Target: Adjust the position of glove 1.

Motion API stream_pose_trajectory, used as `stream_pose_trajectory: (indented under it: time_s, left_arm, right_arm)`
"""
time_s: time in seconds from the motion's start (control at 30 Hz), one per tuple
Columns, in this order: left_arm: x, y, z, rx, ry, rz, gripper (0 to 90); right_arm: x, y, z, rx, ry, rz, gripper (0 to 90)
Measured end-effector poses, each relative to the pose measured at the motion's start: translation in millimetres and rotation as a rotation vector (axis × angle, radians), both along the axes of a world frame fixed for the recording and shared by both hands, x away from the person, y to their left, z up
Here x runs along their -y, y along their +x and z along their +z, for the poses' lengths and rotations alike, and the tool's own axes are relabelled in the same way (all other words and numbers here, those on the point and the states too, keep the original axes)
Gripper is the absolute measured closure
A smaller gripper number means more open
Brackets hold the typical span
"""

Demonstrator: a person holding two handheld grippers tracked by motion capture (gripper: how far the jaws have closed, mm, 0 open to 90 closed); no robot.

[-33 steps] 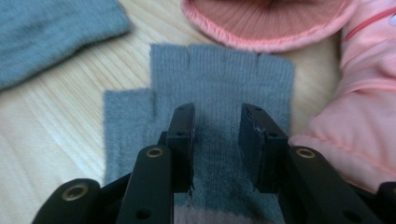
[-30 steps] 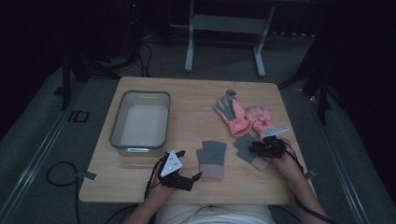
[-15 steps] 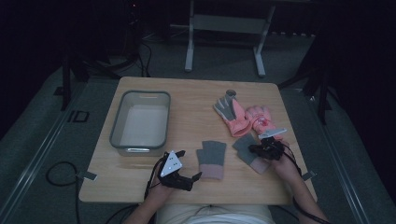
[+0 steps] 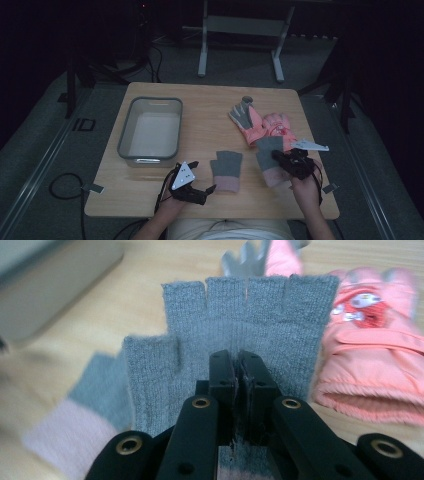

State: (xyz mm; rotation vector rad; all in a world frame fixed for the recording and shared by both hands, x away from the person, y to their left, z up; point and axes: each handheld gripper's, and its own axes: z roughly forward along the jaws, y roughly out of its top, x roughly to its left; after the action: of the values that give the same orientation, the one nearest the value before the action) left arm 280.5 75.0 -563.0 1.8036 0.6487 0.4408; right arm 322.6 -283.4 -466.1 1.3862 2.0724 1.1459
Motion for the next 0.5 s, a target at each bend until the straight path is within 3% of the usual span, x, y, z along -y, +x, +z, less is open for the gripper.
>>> stream_pose_trajectory:
  time_s: [0.17,0.5]
  left_arm:
    - [0.2,-0.5,0.0,0.002,0.003,0.0,0.0]
    - [0.5,-1.0,-0.1,0.006,0.003,0.001,0.0]
  right_arm:
    - [-7.5,-10.9,-7.7,-0.003,0.037,-0.119,85.6]
    - [-18.1,-10.0,-58.6,-0.087,0.024,-0.246,85.5]
